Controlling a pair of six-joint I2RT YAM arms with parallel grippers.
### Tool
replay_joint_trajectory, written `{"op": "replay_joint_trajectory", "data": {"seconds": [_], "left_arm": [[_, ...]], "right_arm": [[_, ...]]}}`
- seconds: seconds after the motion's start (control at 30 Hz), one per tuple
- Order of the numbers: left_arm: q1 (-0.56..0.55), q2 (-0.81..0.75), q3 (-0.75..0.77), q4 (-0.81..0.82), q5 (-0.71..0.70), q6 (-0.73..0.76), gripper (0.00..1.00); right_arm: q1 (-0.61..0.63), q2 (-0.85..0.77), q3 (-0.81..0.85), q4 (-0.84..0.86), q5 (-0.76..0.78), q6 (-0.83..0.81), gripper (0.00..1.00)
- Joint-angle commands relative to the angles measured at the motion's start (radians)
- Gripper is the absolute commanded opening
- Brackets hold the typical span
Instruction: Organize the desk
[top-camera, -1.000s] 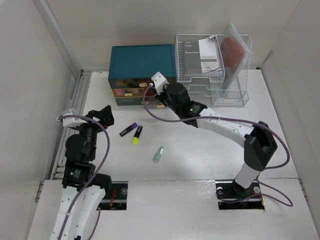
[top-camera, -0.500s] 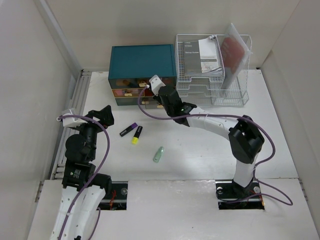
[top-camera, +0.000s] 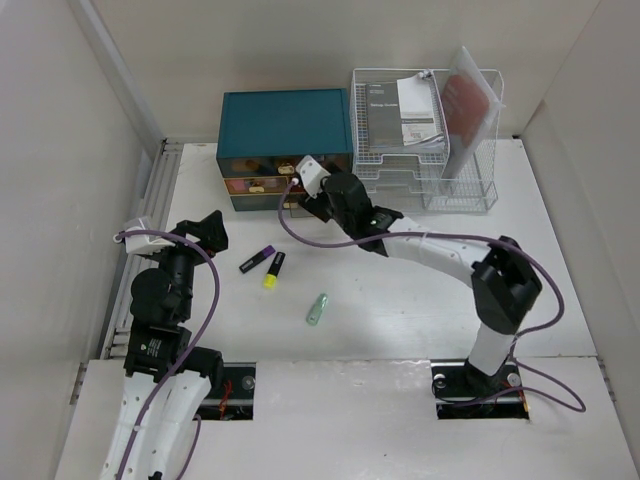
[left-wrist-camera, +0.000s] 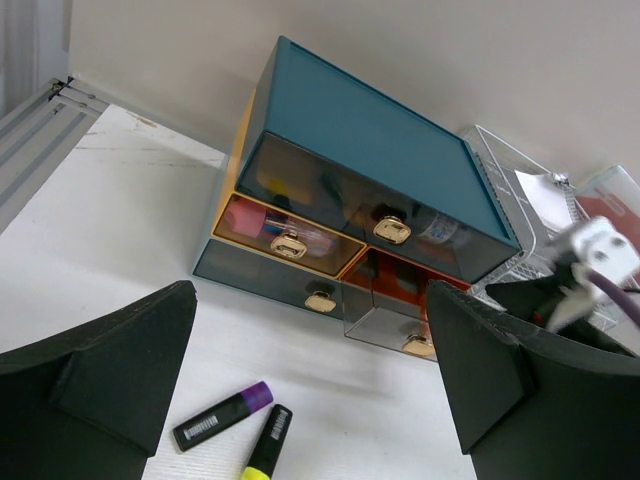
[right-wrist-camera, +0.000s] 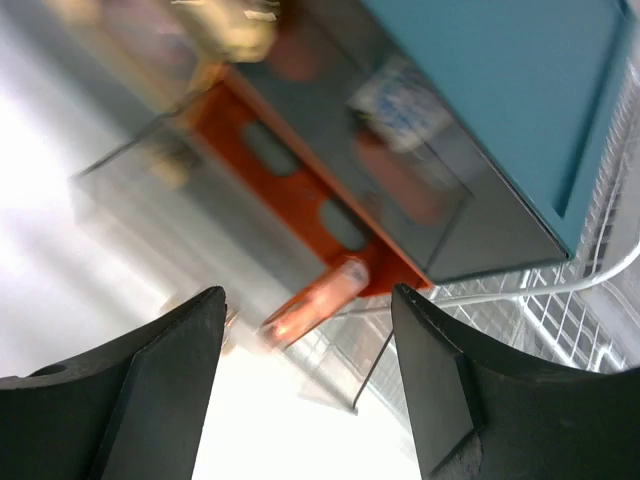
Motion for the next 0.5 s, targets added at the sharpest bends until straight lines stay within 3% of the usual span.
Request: {"op": "replay_joint_trajectory", "data": {"seconds": [0.0, 0.03, 0.17, 0.2, 0.27, 0.3, 0.33, 0.47], "left_arm": [[-0.004, -0.003, -0.002, 0.05, 0.014, 0.017, 0.98], [-0.004, -0.003, -0.002, 0.05, 0.014, 0.017, 0.98], [-0.004, -0.003, -0.002, 0.05, 0.014, 0.017, 0.98], [-0.004, -0.003, -0.002, 0.05, 0.024, 0.017, 0.98], [-0.004, 0.006, -0.002, 0.05, 0.024, 0.017, 0.98], [-0.004, 0.006, -0.002, 0.05, 0.024, 0.017, 0.98], [-0.004, 0.006, -0.002, 0.05, 0.024, 0.017, 0.98], [-0.004, 0.006, -0.002, 0.05, 0.024, 0.017, 0.98]], "right_arm": [[0.005, -0.192, -0.076, 0.036, -0.285, -0.124, 0.72], [-0.005, -0.223, -0.102, 0.015, -0.499, -0.17, 0.72], [-0.041, -0.241, -0.081, -0.283, -0.991, -0.396, 0.65], [-0.041, -0.21, 0.012, -0.558, -1.077, -0.588, 0.61], [-0.052, -0.086, 0.111, -0.803, -1.249, -0.741, 0.57], [-0.052, -0.041, 0.196, -1.035, -1.292, -0.837, 0.57], [-0.052, 0.043, 0.232, -1.112, -1.317, -0.964, 0.57], [-0.032, 0.163, 0.289, -1.229, -1.293, -1.044, 0.55]]}}
